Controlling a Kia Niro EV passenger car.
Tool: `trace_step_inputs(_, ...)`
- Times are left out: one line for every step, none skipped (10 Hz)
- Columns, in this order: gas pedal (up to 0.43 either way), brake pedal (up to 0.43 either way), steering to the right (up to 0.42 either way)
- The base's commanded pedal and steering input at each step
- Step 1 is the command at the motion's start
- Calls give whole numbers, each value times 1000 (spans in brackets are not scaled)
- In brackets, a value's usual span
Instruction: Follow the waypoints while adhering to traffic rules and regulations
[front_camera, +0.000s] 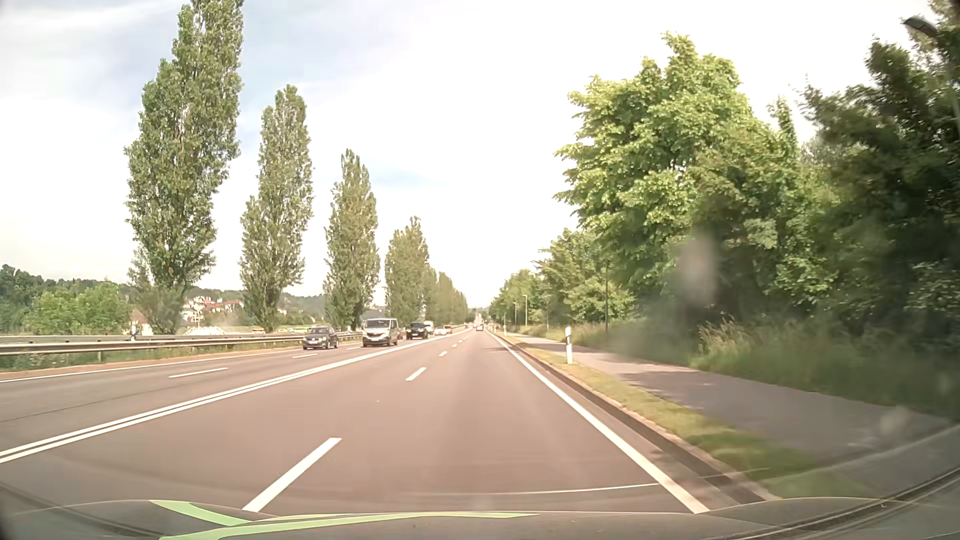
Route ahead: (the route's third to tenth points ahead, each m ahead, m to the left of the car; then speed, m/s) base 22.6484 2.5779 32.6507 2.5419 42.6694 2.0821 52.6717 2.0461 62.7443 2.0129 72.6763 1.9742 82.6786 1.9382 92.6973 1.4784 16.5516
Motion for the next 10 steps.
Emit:
trace_step_inputs(169,0,2)
trace_step_inputs(169,0,2)
trace_step_inputs(169,0,1)
trace_step_inputs(169,0,1)
trace_step_inputs(157,0,1)
trace_step_inputs(157,0,1)
trace_step_inputs(150,0,0)
trace_step_inputs(150,0,0)
trace_step_inputs(138,0,1)
trace_step_inputs(138,0,1)
